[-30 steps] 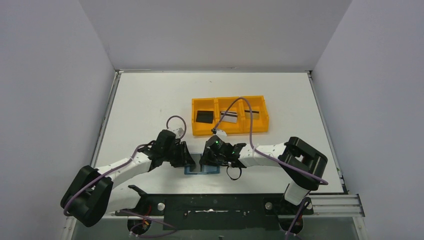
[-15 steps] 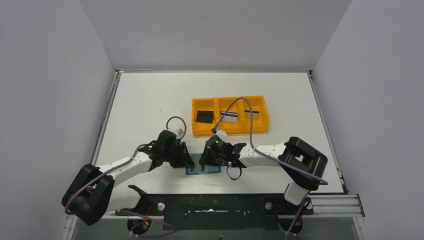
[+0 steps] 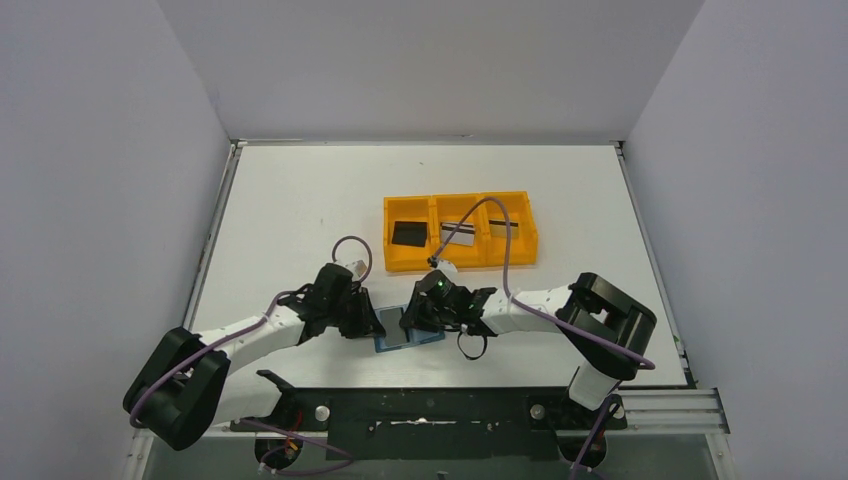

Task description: Take the credit cards out of the card holder

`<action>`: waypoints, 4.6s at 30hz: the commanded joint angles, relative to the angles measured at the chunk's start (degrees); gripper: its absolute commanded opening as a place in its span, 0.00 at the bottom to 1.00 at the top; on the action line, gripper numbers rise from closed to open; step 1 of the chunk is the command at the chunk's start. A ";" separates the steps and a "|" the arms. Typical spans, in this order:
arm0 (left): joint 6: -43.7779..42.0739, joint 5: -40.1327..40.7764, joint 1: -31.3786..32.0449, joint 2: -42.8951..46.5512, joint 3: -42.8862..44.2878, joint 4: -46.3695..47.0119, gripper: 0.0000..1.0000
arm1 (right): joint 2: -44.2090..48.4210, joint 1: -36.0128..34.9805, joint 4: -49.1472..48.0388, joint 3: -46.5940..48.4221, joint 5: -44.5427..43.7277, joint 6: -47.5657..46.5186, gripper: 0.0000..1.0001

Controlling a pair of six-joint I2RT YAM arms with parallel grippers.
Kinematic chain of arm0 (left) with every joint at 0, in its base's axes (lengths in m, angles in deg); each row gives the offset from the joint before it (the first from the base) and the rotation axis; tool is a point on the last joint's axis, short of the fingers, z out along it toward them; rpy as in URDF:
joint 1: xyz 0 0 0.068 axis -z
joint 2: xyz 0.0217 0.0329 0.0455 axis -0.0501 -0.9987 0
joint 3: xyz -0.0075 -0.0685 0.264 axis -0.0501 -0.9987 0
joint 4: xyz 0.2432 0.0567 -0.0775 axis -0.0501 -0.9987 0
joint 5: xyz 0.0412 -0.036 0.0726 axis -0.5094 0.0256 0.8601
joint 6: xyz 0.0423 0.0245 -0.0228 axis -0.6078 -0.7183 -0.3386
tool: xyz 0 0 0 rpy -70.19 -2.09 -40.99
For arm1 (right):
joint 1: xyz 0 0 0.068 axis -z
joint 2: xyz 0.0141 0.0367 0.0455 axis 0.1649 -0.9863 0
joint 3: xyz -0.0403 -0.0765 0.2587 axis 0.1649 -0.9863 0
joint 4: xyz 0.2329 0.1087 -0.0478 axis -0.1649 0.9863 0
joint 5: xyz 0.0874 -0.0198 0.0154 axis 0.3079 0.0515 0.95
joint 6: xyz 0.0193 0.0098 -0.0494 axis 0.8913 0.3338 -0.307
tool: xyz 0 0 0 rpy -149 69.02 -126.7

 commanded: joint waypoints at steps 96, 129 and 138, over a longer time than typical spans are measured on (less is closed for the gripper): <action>-1.97 9.68 3.65 -3.75 7.29 -6.31 0.27 | 3.13 1.78 2.49 -0.41 -1.73 0.66 0.25; 4.35 10.46 6.13 -6.96 2.40 -0.58 0.11 | 4.89 2.10 -4.03 -4.35 0.10 1.56 0.32; 4.79 8.82 6.71 -8.89 0.72 2.05 0.03 | 4.25 2.07 -9.41 -4.59 3.64 -0.15 0.15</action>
